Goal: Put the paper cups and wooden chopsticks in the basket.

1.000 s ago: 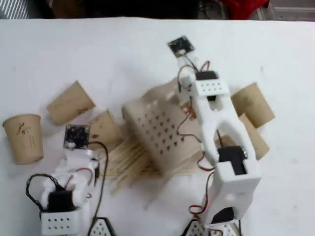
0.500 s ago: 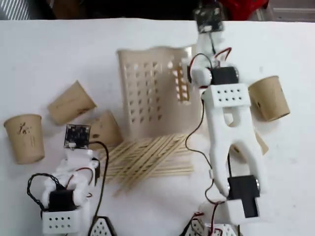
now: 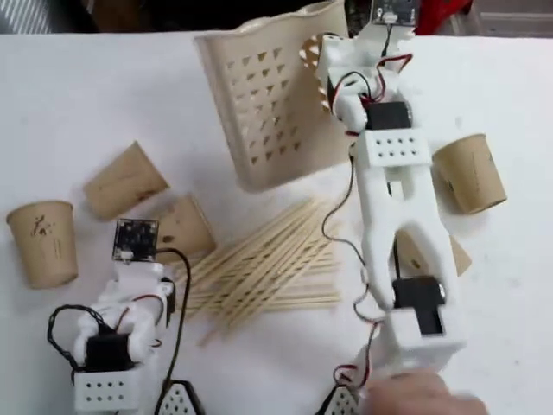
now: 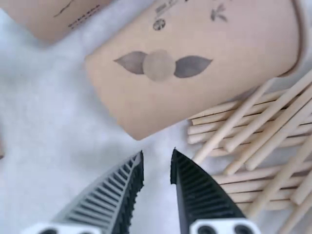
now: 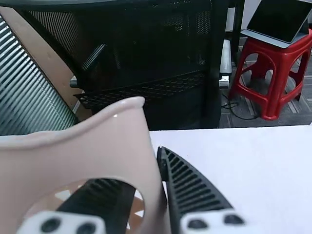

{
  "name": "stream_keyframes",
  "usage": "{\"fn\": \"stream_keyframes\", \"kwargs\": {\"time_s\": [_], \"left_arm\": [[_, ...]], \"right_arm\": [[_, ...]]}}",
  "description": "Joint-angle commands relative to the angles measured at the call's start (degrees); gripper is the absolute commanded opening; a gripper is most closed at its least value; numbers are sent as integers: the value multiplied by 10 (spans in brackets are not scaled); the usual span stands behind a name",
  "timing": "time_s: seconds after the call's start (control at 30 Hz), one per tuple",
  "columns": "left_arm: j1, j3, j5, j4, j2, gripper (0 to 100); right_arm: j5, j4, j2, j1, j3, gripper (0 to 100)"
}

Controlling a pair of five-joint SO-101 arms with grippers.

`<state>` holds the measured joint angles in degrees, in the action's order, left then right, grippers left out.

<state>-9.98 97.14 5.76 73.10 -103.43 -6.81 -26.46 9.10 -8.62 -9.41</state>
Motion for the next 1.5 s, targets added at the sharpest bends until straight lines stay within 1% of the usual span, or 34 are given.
{"fn": "stream_keyframes", "kwargs": {"time_s": [0.0, 0.1, 0.2, 0.43, 0.5, 0.6, 0.73, 0.8, 0.93, 1.07, 1.17, 1.23, 1.4, 1.47], "left_arm": [[3, -1, 4, 4, -3, 110], [3, -1, 4, 4, -3, 110], [3, -1, 4, 4, -3, 110], [3, -1, 4, 4, -3, 110], [3, -1, 4, 4, -3, 110], [3, -1, 4, 4, -3, 110], [3, -1, 4, 4, -3, 110], [3, -1, 4, 4, -3, 110], [3, -1, 4, 4, -3, 110], [3, -1, 4, 4, -3, 110], [3, -1, 4, 4, -3, 110], [3, -1, 4, 4, -3, 110], [3, -1, 4, 4, -3, 110], [3, -1, 4, 4, -3, 110]], "right_arm": [[-4, 114, 54, 10, -56, 45], [45, 139, 130, 5, -105, 15], [47, 162, 204, 4, -168, 15], [47, 156, 317, 5, -303, 15], [37, 149, 329, 5, -313, 15], [-1, 106, 331, 17, -312, 15], [-11, 63, 333, 38, -308, 15], [-11, 59, 329, 42, -280, 15], [-11, 105, 304, 44, -217, 15], [-11, 138, 220, 43, -140, 15], [-11, 180, 140, 41, -51, 15], [-7, 221, 86, 38, 30, 15], [-2, 386, -25, 32, 256, 15], [38, 427, -46, 22, 298, 14]]}}
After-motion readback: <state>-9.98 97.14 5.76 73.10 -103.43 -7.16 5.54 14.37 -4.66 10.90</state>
